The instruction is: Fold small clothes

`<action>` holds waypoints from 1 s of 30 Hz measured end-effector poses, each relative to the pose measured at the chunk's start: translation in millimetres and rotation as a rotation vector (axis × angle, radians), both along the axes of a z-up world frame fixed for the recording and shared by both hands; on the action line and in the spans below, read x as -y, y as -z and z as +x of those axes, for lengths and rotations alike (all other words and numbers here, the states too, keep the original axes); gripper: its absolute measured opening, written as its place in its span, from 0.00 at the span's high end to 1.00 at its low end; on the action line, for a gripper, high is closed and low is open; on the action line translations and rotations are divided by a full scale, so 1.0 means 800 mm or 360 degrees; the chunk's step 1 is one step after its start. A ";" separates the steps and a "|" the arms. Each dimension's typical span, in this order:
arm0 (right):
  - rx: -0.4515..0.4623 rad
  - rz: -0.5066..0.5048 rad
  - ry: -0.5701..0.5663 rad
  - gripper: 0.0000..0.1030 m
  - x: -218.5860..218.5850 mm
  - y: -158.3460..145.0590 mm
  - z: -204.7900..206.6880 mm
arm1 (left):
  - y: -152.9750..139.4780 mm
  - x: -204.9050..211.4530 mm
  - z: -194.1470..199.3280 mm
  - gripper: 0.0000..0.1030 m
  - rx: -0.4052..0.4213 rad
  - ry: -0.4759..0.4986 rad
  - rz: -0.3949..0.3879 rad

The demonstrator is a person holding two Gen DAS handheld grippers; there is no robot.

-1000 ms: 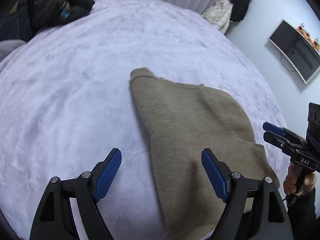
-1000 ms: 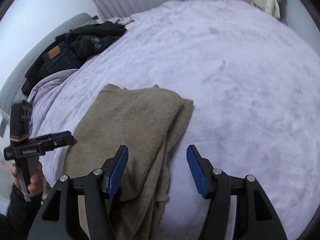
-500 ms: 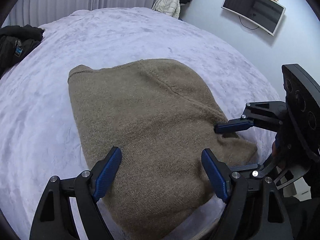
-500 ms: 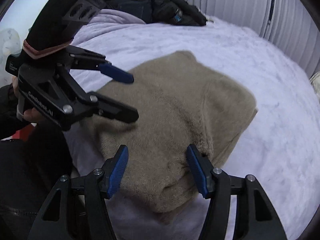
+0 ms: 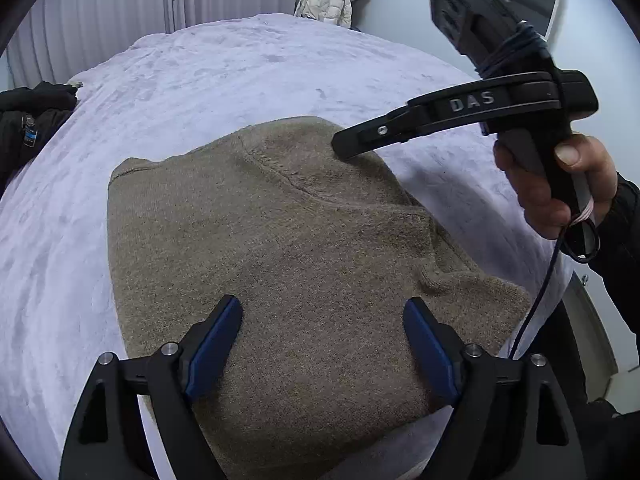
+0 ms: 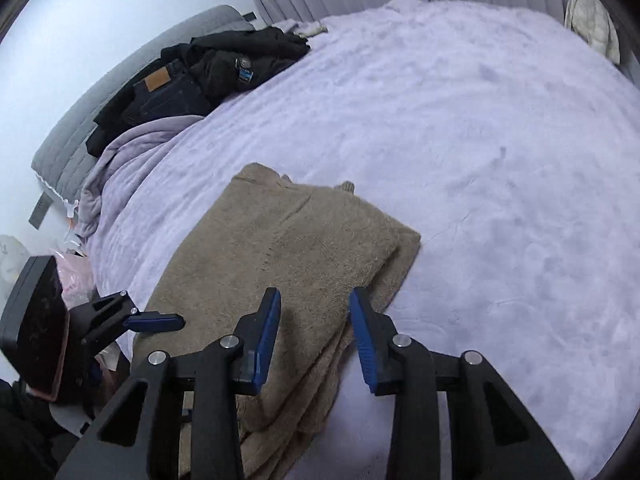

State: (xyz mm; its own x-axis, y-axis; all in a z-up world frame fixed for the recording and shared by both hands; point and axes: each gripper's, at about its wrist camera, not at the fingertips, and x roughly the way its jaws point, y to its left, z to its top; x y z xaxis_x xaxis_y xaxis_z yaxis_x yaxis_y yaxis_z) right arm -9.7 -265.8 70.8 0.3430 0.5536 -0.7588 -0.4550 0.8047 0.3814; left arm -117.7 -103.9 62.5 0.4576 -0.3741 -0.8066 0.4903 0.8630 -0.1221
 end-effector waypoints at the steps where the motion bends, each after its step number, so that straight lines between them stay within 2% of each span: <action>1: -0.0018 -0.0003 -0.0001 0.62 -0.003 0.007 0.005 | 0.000 0.002 0.000 0.11 -0.0003 0.0000 -0.0007; 2: -0.0009 -0.0019 0.0015 0.63 -0.007 0.010 0.009 | 0.001 0.003 0.000 0.11 -0.0003 -0.0010 -0.0004; 4: 0.0035 -0.0010 0.0043 0.90 -0.010 0.008 0.012 | 0.003 0.008 0.000 0.11 -0.0002 -0.0014 0.0025; 5: 0.0057 -0.0001 0.0057 0.92 -0.008 0.004 0.010 | 0.004 0.011 0.000 0.11 0.0001 -0.0013 0.0037; 7: 0.0107 -0.0073 0.0106 0.93 -0.007 0.001 0.011 | 0.008 0.019 -0.001 0.11 0.0007 -0.0013 0.0050; 9: 0.0151 -0.0293 0.0175 0.94 -0.018 0.014 0.023 | 0.012 0.029 -0.003 0.10 0.0031 -0.0005 0.0082; 10: 0.0145 -0.0337 0.0188 0.94 -0.018 0.021 0.027 | 0.014 0.034 -0.005 0.04 0.0044 -0.0001 0.0101; 14: 0.0137 -0.0278 0.0199 0.94 -0.010 0.021 0.027 | 0.017 0.039 -0.006 0.02 0.0045 -0.0022 0.0126; 17: 0.0109 -0.0259 0.0207 0.91 -0.002 0.010 0.020 | 0.006 0.029 0.000 0.02 -0.0008 -0.0075 0.0073; 20: 0.0197 -0.0261 0.0219 0.90 0.004 -0.012 -0.006 | -0.009 0.010 0.005 0.02 -0.0038 -0.0157 0.0021; 22: 0.0265 -0.0329 0.0245 0.81 0.001 -0.024 -0.025 | -0.018 -0.005 0.007 0.02 -0.0038 -0.0231 0.0037; 23: 0.0300 -0.0372 0.0266 0.65 0.000 -0.030 -0.036 | -0.020 -0.013 0.008 0.02 -0.0039 -0.0264 0.0049; 24: 0.0347 -0.0419 0.0294 0.42 -0.002 -0.036 -0.050 | -0.022 -0.022 0.010 0.02 -0.0043 -0.0297 0.0052; 25: 0.0399 -0.0448 0.0321 0.32 -0.005 -0.041 -0.061 | -0.022 -0.030 0.013 0.02 -0.0048 -0.0329 0.0057; 26: 0.0459 -0.0462 0.0345 0.26 -0.008 -0.046 -0.073 | -0.022 -0.038 0.016 0.02 -0.0049 -0.0371 0.0067; 30: 0.0586 -0.0561 0.0305 0.26 -0.042 -0.056 -0.098 | -0.024 -0.066 0.034 0.02 -0.0057 -0.0537 0.0069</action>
